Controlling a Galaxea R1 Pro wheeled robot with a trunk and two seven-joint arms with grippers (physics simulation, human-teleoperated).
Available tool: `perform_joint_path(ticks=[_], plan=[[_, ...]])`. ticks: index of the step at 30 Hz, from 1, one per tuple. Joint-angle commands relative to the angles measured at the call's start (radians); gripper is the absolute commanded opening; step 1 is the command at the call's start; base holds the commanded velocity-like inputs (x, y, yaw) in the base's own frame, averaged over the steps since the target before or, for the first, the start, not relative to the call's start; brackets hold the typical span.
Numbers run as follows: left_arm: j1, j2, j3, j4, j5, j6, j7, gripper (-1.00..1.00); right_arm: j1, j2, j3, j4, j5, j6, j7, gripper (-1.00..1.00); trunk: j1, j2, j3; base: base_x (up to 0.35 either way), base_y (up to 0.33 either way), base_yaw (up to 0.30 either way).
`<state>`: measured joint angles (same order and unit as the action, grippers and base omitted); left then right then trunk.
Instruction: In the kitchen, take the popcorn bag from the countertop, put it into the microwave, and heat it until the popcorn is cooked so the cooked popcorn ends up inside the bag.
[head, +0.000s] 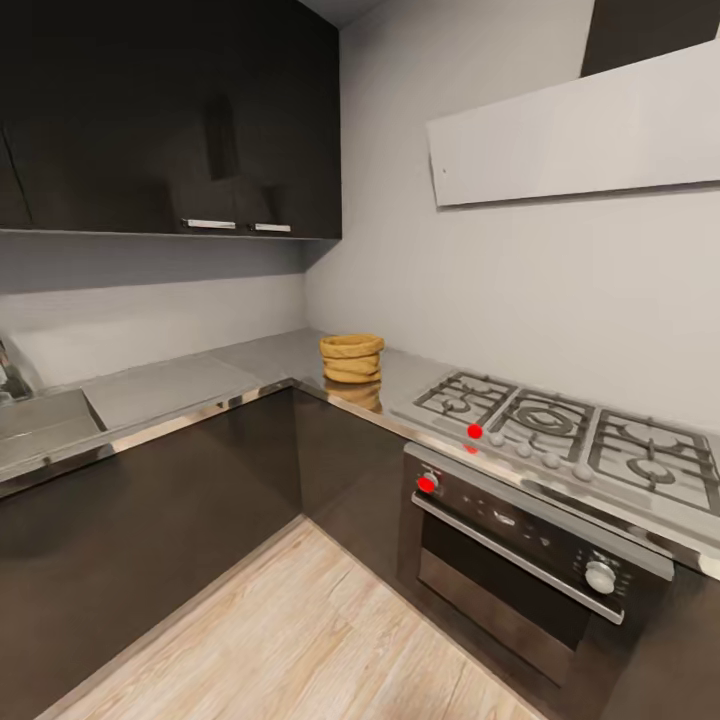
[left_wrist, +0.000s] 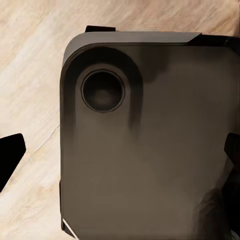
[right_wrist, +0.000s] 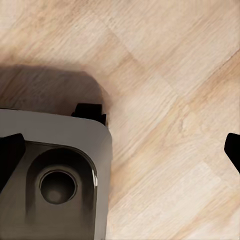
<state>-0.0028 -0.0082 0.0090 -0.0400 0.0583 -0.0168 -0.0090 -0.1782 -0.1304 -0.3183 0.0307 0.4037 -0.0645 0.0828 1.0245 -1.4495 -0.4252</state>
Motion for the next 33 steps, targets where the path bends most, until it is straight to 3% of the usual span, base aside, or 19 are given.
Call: perform_joint_path(ticks=[1, 24, 33], plan=[[0.000, 0.000, 0.000, 0.000, 0.006, -0.002, -0.001, 1.00, -0.001, 0.000, -0.008, 0.003, 0.007, -0.006, 0.001, 1.00, 0.000, -0.001, -0.001, 0.269, 0.217, 0.002], [0.000, 0.000, 0.000, 0.000, 0.005, 0.000, -0.002, 1.00, -0.001, 0.003, -0.008, 0.003, 0.010, -0.006, 0.001, 1.00, 0.000, -0.001, -0.001, 0.278, 0.241, 0.000], [0.000, 0.000, 0.000, 0.000, 0.005, -0.001, -0.002, 1.00, -0.001, 0.003, -0.008, 0.003, 0.010, -0.007, 0.002, 1.00, 0.000, -0.001, -0.001, 0.310, 0.140, 0.000]])
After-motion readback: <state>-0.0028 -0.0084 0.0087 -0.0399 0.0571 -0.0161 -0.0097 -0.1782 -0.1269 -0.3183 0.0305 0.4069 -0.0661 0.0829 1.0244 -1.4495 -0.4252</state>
